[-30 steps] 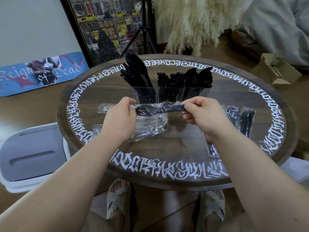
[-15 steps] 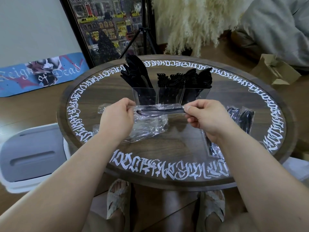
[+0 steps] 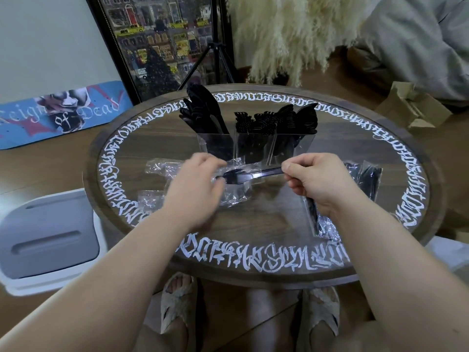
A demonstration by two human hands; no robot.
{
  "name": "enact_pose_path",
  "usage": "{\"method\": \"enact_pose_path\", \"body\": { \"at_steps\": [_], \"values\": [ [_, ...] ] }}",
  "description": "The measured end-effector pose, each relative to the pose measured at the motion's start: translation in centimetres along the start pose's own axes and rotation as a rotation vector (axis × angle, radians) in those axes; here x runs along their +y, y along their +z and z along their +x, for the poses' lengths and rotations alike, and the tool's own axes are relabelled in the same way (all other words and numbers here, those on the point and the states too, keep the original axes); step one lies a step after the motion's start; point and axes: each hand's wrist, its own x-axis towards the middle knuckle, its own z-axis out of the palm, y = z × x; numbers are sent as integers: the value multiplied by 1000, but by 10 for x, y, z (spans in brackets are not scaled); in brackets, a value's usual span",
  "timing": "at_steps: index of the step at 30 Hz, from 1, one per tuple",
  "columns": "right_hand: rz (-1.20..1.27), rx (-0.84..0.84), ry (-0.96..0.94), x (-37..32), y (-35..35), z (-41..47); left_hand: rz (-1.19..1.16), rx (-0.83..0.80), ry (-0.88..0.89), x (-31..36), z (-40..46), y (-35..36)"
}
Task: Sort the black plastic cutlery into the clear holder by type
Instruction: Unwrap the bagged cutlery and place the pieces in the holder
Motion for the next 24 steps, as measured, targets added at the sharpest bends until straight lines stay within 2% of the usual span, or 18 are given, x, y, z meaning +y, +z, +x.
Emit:
{"method": "enact_pose_path", "body": {
  "at_steps": [3,5,11,14,16,19,21,24],
  "values": [
    [-57,17,-20,2,2,-1,10,-290,50,10,-5,15],
    [-83,57,-36,3,0,-1,50,-398,24,11,-7,21],
    [72,310,-109,-4,-25,-2,109,-412,41,6,-2,25],
    [146,383,-148,-6,-35,-7,156,-438,45,6,1,28],
    [212,369,-150,-7,-38,-10,175,-423,23,10,3,29],
    [213,270,-127,-3,-36,-12,163,-250,36,24,7,28],
    [184,203,-97,0,-34,-12,10,-116,-7,36,9,25],
    [139,120,-55,4,-33,-10,-275,-46,-166,45,13,24]
  ]
}}
